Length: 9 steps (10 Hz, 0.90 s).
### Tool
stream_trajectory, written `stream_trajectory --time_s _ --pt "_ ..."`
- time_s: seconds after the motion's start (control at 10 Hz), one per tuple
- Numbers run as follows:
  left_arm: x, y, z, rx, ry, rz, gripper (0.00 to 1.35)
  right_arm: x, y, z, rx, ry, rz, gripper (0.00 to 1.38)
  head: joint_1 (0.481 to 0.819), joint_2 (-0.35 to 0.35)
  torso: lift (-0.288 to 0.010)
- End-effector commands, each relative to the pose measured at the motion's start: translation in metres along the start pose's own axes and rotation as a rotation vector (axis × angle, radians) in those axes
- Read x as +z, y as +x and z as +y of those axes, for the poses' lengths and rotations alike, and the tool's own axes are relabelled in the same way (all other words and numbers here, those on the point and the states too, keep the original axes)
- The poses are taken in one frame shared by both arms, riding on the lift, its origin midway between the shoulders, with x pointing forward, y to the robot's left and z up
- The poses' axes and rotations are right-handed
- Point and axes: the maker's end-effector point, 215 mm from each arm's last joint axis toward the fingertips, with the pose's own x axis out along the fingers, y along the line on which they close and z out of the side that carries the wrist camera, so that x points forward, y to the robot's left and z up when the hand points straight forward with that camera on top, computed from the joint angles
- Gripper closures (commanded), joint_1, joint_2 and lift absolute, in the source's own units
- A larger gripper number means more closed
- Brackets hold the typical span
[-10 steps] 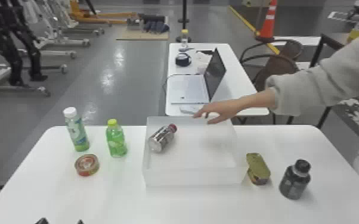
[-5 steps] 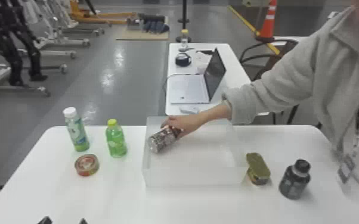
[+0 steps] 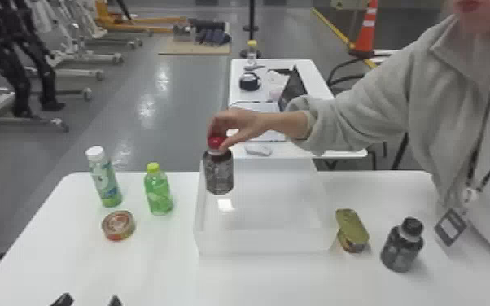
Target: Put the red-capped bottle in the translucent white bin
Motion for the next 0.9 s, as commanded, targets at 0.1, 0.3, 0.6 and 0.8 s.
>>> stream_trajectory --time_s 0.1,0.3,0.6,0.8 --pt "0.0002 0.0020 -0.0017 -0.007 -0.003 -0.001 0.23 -0.0001 0.0004 0.0004 -0.003 0.005 -0.001 0.17 0.549 0.000 -0.100" --pt "0.0015 0.0032 -0.0017 -0.009 -0.002 -0.004 0.23 -0.0004 0.0008 0.0007 -0.003 0.004 0.000 0.17 0.549 0.000 -0.100" --pt "0.0005 0.0037 -0.0028 -0.011 -0.010 -0.005 0.23 -0.0008 0.0009 0.0005 -0.004 0.005 -0.001 0.17 0.549 0.000 -0.100" --pt "-0.0001 0.0037 -0.0030 -0.012 -0.012 -0.004 0.23 -0.0016 0.0007 0.0005 -0.004 0.005 0.001 0.17 0.549 0.000 -0.100"
